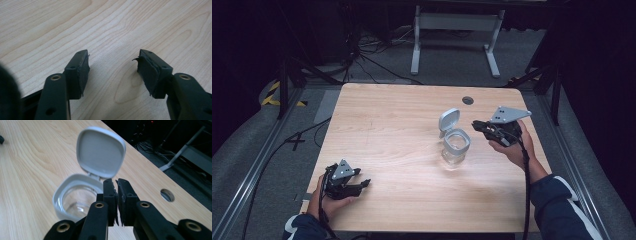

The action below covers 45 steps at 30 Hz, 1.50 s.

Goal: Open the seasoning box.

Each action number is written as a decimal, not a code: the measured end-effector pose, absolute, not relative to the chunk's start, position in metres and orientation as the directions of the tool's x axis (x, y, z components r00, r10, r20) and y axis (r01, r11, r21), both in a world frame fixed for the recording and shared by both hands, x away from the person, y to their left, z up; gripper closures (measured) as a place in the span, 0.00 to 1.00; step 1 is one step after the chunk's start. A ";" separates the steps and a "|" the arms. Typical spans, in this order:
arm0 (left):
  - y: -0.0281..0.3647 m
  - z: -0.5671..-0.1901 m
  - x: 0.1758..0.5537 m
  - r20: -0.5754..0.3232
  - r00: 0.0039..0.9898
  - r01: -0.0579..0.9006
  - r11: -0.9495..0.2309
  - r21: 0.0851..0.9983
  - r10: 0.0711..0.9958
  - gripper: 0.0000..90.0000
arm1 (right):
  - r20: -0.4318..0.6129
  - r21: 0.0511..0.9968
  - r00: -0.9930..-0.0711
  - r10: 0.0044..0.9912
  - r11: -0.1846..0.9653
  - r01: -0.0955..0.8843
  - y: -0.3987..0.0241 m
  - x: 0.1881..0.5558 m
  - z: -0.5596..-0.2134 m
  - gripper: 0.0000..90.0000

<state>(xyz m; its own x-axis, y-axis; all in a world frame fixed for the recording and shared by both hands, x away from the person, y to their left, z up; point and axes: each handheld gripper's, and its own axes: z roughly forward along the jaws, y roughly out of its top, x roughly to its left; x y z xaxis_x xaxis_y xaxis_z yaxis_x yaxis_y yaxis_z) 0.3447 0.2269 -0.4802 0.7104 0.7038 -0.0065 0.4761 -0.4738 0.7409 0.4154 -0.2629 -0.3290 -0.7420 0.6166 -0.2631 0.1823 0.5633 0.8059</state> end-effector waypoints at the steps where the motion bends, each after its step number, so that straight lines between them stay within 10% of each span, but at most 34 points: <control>1: 0.226 -0.481 0.344 -0.011 0.703 0.482 -0.465 0.743 0.711 0.45 | -0.262 0.806 -0.742 0.617 0.562 0.182 -0.266 0.413 -0.329 0.94; 45: 0.225 -0.481 0.347 -0.019 0.693 0.496 -0.457 0.738 0.721 0.36 | -0.167 0.745 -0.682 0.712 0.545 0.385 -0.407 0.330 -0.439 0.46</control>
